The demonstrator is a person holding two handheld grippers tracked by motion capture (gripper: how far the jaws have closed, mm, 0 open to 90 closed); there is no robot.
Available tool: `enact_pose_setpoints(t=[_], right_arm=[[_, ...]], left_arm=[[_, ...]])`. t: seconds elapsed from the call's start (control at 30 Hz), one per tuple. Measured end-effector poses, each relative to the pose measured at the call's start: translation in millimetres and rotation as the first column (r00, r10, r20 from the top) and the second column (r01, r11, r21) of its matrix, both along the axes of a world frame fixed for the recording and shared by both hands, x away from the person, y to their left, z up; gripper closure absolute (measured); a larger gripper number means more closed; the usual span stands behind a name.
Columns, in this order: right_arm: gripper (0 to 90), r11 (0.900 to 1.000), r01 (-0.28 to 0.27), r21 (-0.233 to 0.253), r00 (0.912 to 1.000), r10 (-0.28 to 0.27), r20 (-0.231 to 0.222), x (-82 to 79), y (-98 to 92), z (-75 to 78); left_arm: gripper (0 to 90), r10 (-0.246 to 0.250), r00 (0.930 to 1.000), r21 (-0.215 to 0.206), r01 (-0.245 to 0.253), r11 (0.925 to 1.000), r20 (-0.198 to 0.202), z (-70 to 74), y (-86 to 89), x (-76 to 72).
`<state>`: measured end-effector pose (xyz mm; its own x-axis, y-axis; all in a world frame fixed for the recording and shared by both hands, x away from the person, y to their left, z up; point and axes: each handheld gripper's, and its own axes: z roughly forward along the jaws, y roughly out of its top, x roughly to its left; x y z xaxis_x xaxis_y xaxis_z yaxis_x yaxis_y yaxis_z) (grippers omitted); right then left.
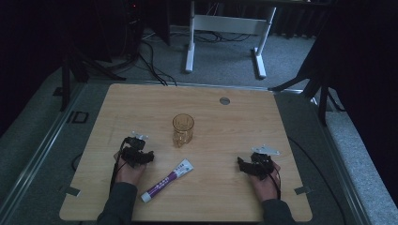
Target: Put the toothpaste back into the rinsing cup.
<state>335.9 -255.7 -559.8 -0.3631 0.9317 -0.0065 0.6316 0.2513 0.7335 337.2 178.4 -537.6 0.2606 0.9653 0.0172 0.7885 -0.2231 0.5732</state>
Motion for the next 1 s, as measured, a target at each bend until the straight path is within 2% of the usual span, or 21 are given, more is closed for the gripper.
enact_pose_setpoints(t=[0.13,0.17,0.27,0.7,1.0], right_arm=[[24.2,1.000,-0.001,-0.001,1.0000,0.001,0.001,0.1,-0.1,0.0],[24.2,1.000,-0.001,-0.001,1.0000,0.001,0.001,0.1,-0.1,0.0],[24.2,1.000,-0.001,-0.001,1.0000,0.001,0.001,0.1,-0.1,0.0],[24.1,1.000,-0.001,0.000,1.0000,0.001,0.001,0.1,0.0,-0.1],[24.2,1.000,-0.001,0.000,1.0000,0.001,0.000,0.1,0.0,0.0]], left_arm=[[45.0,-0.031,0.9986,-0.024,0.032,0.9992,0.043,10.3,2.0,-9.2],[45.3,-0.031,0.9986,-0.024,0.032,0.9992,0.043,10.3,2.0,-9.2],[45.7,-0.064,0.9939,-0.009,0.065,0.9979,0.090,21.5,-0.5,-18.7],[46.3,-0.124,0.9874,-0.042,0.129,0.9908,0.098,41.5,-3.8,-35.5],[46.1,-0.166,0.9821,-0.062,0.172,0.9832,0.089,53.2,-10.6,-46.2]])
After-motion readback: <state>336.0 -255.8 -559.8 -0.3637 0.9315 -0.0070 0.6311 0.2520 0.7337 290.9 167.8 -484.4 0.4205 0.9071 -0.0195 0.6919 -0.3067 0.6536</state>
